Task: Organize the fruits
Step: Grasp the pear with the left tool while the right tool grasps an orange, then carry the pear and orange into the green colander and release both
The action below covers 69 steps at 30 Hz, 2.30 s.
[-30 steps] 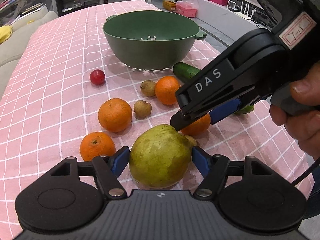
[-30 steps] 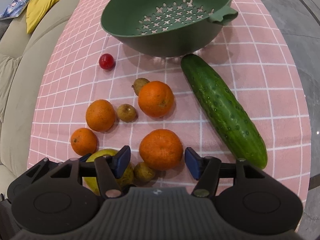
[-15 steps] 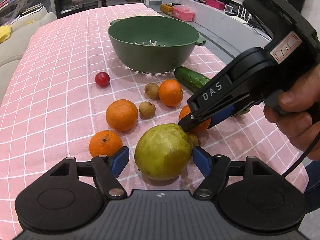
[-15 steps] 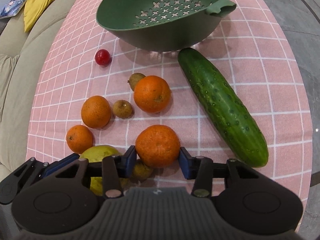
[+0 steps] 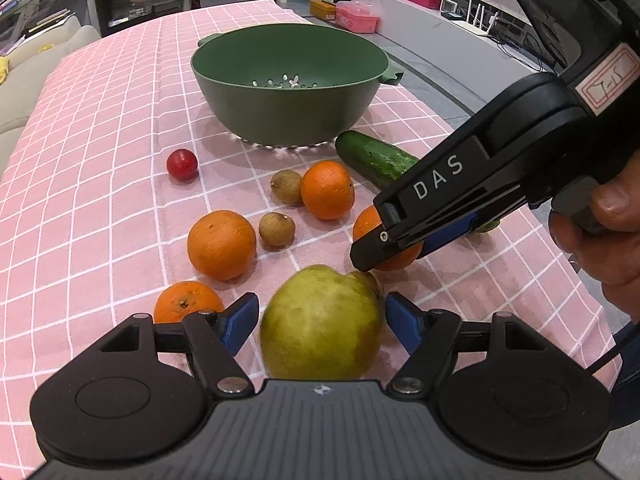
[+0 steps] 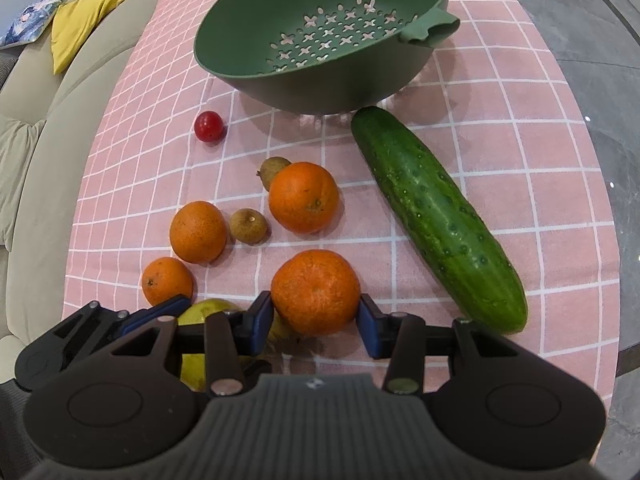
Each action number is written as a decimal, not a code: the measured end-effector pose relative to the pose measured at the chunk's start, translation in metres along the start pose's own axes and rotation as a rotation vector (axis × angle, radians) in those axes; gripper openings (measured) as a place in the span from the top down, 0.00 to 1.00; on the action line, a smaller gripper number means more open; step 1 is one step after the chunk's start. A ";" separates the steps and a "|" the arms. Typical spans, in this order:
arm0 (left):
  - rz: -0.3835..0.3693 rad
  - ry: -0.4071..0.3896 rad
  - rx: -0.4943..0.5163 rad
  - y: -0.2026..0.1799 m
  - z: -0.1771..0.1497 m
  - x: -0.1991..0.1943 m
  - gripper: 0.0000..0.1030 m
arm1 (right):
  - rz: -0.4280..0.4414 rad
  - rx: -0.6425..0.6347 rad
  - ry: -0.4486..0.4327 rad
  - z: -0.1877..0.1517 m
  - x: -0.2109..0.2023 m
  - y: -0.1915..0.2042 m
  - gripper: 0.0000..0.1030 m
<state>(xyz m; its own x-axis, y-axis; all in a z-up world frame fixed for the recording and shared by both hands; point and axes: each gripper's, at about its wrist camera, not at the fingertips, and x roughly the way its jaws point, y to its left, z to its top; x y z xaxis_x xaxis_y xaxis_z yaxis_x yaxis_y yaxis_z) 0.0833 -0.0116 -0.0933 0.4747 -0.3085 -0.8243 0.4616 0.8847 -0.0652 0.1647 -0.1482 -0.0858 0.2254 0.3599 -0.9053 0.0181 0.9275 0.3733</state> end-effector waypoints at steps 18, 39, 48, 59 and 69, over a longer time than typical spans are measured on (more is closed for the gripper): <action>0.008 -0.016 0.020 -0.006 0.001 -0.021 0.29 | 0.029 0.004 -0.019 0.002 -0.011 0.000 0.59; 0.091 -0.160 0.153 0.020 0.121 -0.069 0.29 | 0.082 -0.017 -0.287 0.091 -0.117 0.009 0.59; 0.089 -0.153 0.251 0.026 0.173 -0.019 0.29 | 0.057 -0.032 -0.288 0.150 -0.093 0.000 0.59; 0.105 -0.040 0.494 0.014 0.169 0.065 0.29 | 0.027 -0.163 -0.221 0.179 -0.017 -0.012 0.59; 0.082 0.051 0.503 0.023 0.166 0.098 0.29 | -0.027 -0.239 -0.175 0.183 0.026 -0.010 0.59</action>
<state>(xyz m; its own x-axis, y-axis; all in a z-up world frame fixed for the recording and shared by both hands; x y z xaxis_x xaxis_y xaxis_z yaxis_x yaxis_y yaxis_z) 0.2653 -0.0795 -0.0824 0.4931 -0.2170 -0.8425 0.7339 0.6238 0.2689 0.3489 -0.1666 -0.0755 0.3926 0.3316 -0.8578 -0.1992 0.9413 0.2727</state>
